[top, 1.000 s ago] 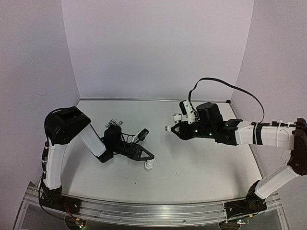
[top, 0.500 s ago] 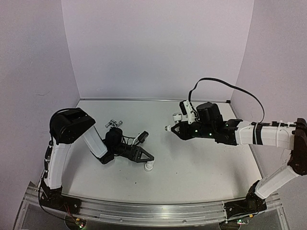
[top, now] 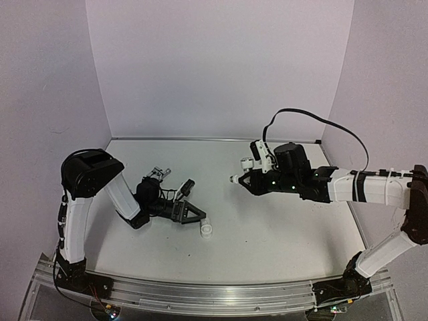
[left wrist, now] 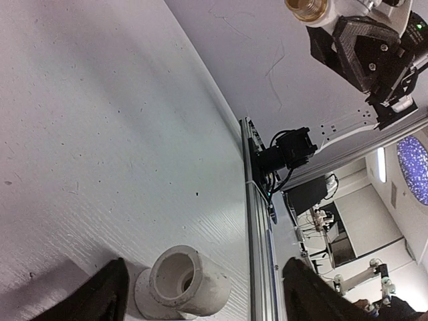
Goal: Install the water faucets
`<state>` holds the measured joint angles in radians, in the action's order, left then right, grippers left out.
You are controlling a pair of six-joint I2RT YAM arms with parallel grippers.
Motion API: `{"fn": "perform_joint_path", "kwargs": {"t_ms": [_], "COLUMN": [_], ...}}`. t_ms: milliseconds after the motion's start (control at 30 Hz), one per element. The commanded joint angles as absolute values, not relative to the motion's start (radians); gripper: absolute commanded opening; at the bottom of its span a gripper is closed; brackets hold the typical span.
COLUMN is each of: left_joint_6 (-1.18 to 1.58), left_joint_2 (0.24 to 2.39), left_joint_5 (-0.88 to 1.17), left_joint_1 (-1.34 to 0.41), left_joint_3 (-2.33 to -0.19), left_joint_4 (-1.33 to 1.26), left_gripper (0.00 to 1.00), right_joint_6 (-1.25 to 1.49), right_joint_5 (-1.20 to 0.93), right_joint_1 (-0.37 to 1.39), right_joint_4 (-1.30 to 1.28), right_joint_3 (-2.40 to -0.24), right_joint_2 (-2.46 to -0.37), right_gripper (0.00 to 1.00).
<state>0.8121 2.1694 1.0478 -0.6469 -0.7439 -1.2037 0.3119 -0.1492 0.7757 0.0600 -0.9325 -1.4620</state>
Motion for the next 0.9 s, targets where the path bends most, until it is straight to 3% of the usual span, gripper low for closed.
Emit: {"fn": "perform_joint_path", "kwargs": {"t_ms": [0,133,267,400,633,867], "left_joint_6": [0.792,0.751,0.622,0.599,0.673,0.862], "left_joint_2": [2.071,2.002,1.873,1.76,1.586,1.537], "left_joint_5": [0.993,0.927,0.787,0.709,0.577,0.396], "left_joint_1": [-0.636,-0.624,-0.616,-0.616,-0.618,-0.727], "left_joint_3": [-0.707,-0.673,-0.676,-0.662,-0.625,-0.755], "left_joint_4": [-1.158,-1.038,-0.718,-0.563,-0.354,-0.033], "left_gripper": [0.9,0.95,0.97,0.98,1.0,1.0], "right_joint_6": [0.314,0.293,0.252,0.184,0.093,0.027], "right_joint_5": [-0.101,-0.036,0.036,0.078,0.126,0.197], "right_joint_1": [0.782,0.782,0.782,0.782,0.782,0.782], "right_joint_4": [0.097,0.049,0.012,-0.011,-0.079,-0.077], "right_joint_3": [-0.951,-0.972,-0.977,-0.99,-1.014,-0.974], "right_joint_2": [-1.455,-1.481,-1.481,-1.473,-1.457,-1.426], "right_gripper": [0.0,0.0,0.0,0.0,0.0,0.0]}}
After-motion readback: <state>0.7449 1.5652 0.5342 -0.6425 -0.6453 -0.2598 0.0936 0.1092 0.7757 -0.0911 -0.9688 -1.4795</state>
